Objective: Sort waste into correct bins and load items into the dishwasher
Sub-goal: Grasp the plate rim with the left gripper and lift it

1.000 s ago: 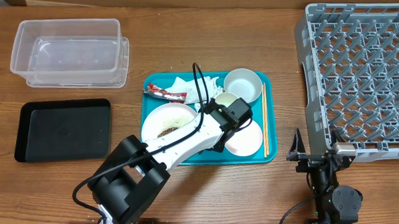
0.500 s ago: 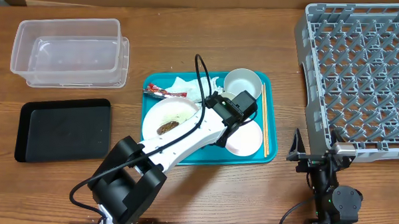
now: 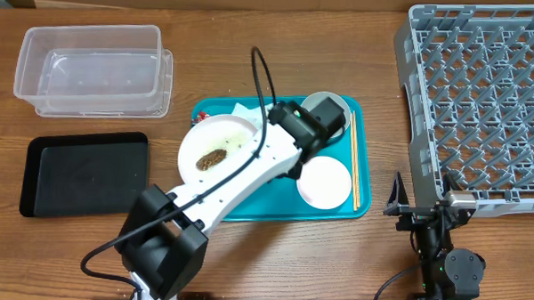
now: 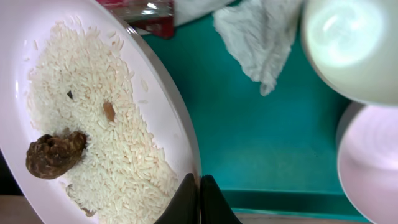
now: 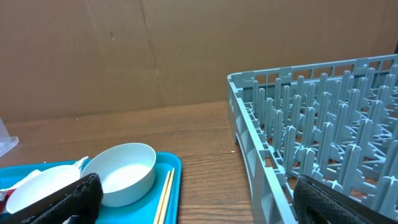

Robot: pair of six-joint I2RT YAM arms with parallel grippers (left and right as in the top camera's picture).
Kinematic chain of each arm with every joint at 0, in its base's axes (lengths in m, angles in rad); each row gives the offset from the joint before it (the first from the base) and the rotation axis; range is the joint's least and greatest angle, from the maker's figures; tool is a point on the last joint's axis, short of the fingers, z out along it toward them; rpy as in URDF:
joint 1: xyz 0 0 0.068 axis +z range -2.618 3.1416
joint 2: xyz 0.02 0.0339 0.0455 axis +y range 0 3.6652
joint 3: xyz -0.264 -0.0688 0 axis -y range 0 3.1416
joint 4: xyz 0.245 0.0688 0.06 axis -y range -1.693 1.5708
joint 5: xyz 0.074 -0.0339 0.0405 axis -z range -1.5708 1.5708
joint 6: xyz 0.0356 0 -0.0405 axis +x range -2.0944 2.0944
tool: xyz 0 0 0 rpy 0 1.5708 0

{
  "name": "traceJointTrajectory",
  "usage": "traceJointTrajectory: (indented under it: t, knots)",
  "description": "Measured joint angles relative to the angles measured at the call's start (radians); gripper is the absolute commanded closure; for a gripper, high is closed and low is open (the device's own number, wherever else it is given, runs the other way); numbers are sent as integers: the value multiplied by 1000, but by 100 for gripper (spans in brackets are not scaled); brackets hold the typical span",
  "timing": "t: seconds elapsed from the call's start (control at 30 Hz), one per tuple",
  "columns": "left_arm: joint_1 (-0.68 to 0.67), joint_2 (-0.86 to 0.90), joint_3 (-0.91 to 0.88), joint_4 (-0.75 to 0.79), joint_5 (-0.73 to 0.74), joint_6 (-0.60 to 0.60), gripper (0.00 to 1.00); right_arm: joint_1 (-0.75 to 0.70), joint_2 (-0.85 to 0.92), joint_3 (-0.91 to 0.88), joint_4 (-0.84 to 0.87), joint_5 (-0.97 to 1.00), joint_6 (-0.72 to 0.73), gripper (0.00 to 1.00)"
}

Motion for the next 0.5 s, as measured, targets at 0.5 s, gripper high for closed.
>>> traceJointTrajectory:
  t: [0.5]
  knots:
    - [311,0,42,-76,1,-21,96,0,0,0,0,0,0,0]
